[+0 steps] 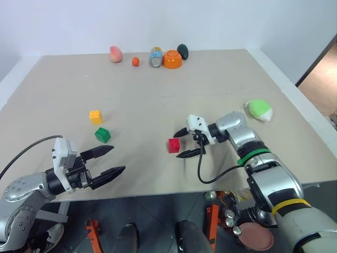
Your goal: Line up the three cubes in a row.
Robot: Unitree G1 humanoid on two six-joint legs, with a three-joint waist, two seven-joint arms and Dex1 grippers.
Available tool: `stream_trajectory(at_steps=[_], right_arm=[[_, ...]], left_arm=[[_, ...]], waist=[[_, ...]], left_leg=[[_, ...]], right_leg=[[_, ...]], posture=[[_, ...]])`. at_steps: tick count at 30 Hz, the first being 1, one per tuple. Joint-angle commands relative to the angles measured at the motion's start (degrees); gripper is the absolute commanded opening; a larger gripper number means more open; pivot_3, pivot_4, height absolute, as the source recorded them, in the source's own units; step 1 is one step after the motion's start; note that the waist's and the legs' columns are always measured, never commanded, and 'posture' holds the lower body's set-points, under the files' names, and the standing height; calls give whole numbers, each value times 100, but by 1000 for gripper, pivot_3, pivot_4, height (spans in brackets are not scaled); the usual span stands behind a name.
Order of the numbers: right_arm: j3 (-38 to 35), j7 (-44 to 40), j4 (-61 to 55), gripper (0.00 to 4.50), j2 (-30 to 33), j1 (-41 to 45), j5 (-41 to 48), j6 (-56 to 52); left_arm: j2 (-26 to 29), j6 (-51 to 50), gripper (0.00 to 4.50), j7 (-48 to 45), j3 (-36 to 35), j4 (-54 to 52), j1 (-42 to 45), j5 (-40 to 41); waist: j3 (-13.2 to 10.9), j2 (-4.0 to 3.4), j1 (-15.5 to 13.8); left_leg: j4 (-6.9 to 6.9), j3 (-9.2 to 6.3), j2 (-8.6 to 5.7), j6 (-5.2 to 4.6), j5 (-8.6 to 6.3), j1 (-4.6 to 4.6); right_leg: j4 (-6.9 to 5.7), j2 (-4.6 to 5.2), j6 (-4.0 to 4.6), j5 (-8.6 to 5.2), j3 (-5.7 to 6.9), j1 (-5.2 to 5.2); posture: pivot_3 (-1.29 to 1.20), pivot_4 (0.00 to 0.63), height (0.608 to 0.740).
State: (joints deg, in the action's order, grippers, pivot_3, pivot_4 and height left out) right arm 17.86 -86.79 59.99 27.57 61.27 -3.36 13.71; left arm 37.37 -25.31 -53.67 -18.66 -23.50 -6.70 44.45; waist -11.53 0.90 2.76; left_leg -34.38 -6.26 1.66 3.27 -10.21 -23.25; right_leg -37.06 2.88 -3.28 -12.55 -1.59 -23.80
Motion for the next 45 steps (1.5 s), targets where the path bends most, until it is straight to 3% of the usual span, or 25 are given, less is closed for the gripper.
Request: stream_trajectory(at_steps=[1, 4, 8, 14, 21, 29, 45], right_arm=[[-41, -548, 2, 4462, 595, 156, -80, 128], [-266, -554, -226, 4462, 961, 237, 150, 72], [-895, -298, -847, 4462, 942, 286, 830, -676], [-1775, 1214, -3548, 4462, 220, -387, 2122, -2861], [-1559, 2282, -5945, 4462, -300, -1632, 2527, -3960], [-1452, 2569, -6348, 4462, -307, -1951, 2615, -4129], [-1490, 2976, -6532, 4462, -262, -2082, 2817, -4270]], left_arm=[[-73, -140, 4500, 266, -369, -95, -285, 239], [-347, -138, 4500, 640, -615, -160, -618, 348], [-776, 142, 4500, 1207, -791, -115, -713, 156], [-1262, 516, 4500, 2186, -896, 499, -350, -394], [-1263, 594, 4500, 2297, -338, 1101, -29, -1075], [-1069, 1057, 4500, 2208, 391, 2147, 873, -2122], [-899, 1472, 4500, 1588, 845, 3823, 2291, -2692]], waist=[[0, 0, -19], [0, 0, -5], [-2, -3, 58], [1, -1, 70], [5, 5, -49], [5, 5, -32], [8, 0, -50]], left_leg=[[-3, 0, -1, 2, -1, -2], [-3, 5, -2, 3, -1, -2], [-2, 11, 12, 2, -1, 10], [-7, 10, 27, -2, 3, 19], [-15, 5, 24, 3, 4, -5], [-16, 5, 28, 4, 11, 5], [-9, 5, 32, 9, 22, 4]], right_leg=[[0, 1, 0, -1, 0, 0], [0, 4, 2, 0, -3, -5], [-2, -5, 19, 13, -4, -8], [-15, -29, 31, 29, -13, -10], [-13, -32, 20, 25, -14, -14], [-13, -38, 32, 38, -13, -15], [-13, -40, 23, 46, -13, -15]], posture=[[0, 150, 738], [0, 150, 738], [0, 150, 738], [0, 150, 738], [0, 150, 738], [0, 150, 738], [0, 150, 738]])
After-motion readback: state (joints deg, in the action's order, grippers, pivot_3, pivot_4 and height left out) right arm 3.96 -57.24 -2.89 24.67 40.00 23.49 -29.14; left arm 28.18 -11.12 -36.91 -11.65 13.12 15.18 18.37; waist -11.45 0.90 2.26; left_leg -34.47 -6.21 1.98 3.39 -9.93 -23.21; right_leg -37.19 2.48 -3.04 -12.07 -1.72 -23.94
